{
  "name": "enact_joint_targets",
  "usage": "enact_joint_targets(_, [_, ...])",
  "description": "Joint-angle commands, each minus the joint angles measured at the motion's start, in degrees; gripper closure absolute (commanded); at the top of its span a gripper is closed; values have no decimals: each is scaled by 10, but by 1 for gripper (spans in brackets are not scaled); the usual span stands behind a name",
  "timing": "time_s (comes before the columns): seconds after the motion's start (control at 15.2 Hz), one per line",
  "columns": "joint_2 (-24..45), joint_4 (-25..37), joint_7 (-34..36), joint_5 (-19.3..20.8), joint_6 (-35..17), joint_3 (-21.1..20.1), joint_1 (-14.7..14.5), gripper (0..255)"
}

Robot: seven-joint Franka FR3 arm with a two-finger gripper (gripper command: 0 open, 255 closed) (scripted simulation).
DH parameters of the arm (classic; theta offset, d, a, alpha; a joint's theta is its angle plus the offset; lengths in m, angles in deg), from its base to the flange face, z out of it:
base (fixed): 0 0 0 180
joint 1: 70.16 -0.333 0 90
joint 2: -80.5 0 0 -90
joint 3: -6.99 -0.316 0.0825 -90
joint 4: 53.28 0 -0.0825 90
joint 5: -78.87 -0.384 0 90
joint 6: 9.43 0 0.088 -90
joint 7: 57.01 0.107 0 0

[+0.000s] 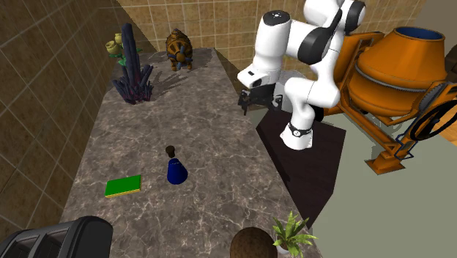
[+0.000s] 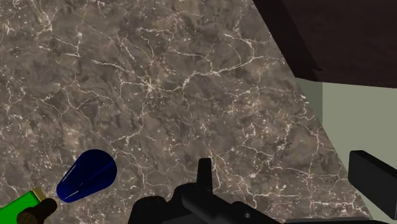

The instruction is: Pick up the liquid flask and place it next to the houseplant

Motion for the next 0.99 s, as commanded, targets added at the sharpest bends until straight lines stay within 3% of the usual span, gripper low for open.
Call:
enact_joint_targets(0.0, [36,16,-32,5,-26,24,2,0])
enact_joint_targets(0.46, [163,89,-143,-8,-94,98,5,0])
enact_joint_targets(0.92, [318,201,-268,-75,-136,154,16,0])
